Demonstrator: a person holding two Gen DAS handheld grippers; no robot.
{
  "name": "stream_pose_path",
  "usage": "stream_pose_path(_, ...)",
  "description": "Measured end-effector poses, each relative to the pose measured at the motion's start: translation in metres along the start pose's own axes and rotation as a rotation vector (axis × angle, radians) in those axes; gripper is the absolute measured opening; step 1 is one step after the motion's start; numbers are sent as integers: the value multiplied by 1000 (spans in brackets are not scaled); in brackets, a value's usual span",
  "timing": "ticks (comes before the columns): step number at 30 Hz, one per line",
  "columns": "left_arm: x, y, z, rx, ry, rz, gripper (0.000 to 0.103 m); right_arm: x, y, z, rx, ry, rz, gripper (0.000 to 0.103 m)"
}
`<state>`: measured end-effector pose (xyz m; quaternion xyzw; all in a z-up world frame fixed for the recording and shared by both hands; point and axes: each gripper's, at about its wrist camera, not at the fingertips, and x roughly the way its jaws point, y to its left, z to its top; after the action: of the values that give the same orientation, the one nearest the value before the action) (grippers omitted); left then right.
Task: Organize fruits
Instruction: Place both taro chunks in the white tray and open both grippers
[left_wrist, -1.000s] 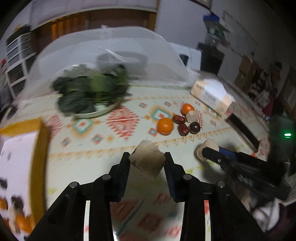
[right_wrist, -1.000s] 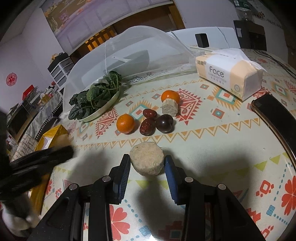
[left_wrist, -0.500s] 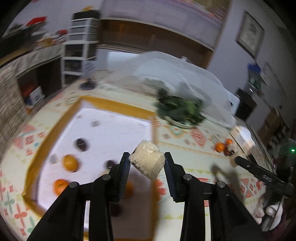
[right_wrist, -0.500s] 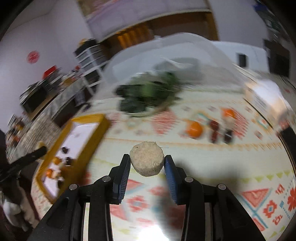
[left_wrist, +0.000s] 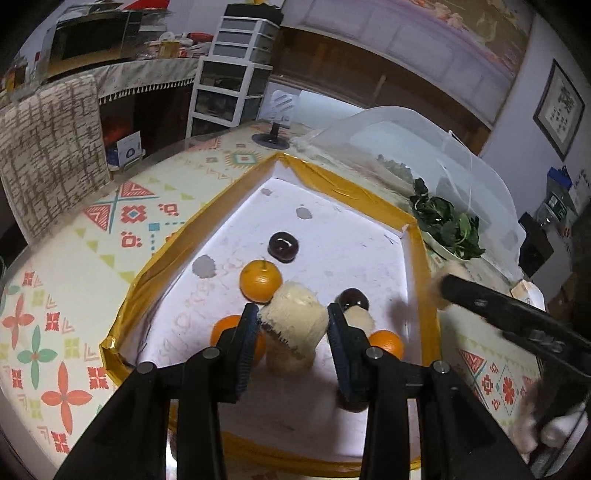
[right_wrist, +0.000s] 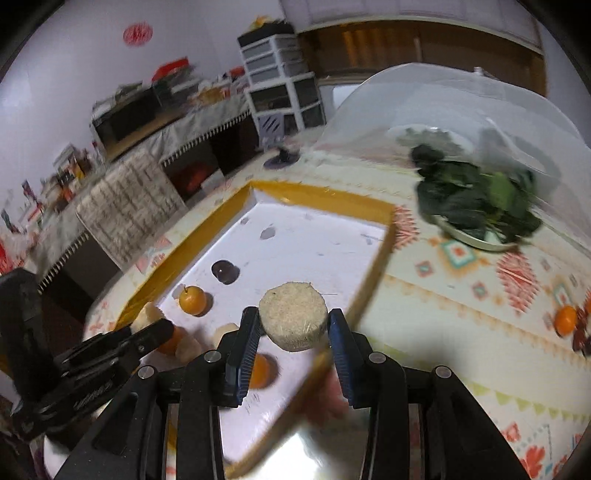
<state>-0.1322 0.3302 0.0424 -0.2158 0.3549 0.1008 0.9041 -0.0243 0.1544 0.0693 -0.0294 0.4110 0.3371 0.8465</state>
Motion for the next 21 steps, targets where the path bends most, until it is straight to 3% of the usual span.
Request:
stream_pose_path(5,2,11,-1,-32,-3,-25,39,42,4,8,-5,54,-41,41)
stream_pose_path(11,-9,10,2,-49,-27,-35,58,60,1,10,24,75,-37,41)
stream_pose_path(13,-12,8,3,-48,-30,-39,62,59,1,11,20,67,-39,45)
stream_pose_path(15,-15,4,3,-42,-37,-36,66,55,2,12,16,54,-38,55)
stream_pose_path(21,-34,-19,2,-3,-53,-61,73,22,-8,9,44,1,-27,56)
